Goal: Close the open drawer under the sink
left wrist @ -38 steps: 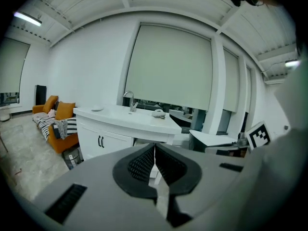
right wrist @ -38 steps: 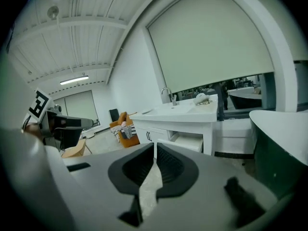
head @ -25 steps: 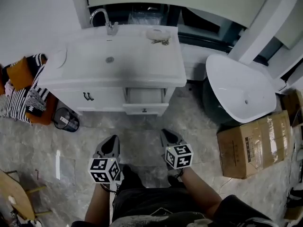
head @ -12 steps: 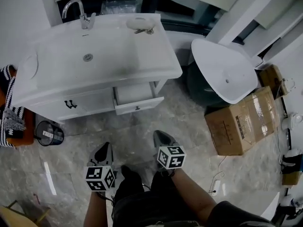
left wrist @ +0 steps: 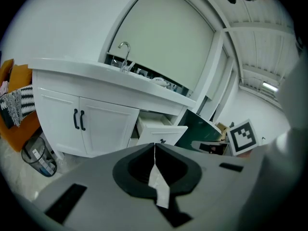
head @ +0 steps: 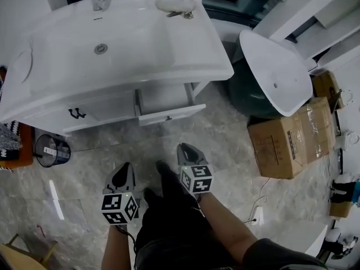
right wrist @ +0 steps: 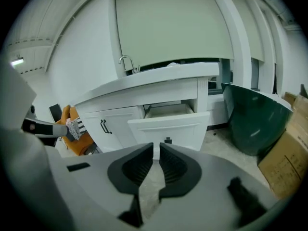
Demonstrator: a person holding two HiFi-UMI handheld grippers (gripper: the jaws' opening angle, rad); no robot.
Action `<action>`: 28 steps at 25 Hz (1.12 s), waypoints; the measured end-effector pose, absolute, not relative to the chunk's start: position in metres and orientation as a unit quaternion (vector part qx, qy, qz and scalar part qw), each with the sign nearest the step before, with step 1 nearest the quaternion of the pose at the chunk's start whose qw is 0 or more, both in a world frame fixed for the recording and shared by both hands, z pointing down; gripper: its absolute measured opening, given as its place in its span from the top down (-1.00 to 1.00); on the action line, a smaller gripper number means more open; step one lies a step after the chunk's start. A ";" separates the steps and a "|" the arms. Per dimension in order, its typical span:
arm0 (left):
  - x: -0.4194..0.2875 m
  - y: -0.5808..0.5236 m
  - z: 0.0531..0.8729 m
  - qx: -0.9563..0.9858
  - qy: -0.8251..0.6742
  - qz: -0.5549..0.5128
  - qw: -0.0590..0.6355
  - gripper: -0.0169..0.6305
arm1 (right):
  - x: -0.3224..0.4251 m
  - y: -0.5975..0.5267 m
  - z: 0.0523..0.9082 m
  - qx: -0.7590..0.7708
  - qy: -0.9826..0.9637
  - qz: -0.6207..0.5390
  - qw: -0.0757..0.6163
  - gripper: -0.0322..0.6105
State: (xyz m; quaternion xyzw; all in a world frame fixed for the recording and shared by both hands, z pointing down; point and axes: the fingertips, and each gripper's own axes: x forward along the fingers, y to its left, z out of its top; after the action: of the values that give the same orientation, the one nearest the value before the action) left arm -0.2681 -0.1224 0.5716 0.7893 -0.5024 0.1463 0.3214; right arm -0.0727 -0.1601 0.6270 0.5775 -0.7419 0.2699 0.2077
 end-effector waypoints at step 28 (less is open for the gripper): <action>-0.215 -0.201 0.666 0.764 -0.516 0.175 0.346 0.90 | -0.070 -0.276 0.767 0.573 -0.720 0.321 0.225 0.41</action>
State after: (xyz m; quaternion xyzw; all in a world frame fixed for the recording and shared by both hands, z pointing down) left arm -0.2152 -0.2015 0.6661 0.7635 -0.5163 0.1754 0.3460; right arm -0.0696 -0.2763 0.7672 0.5726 -0.7204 0.3206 0.2245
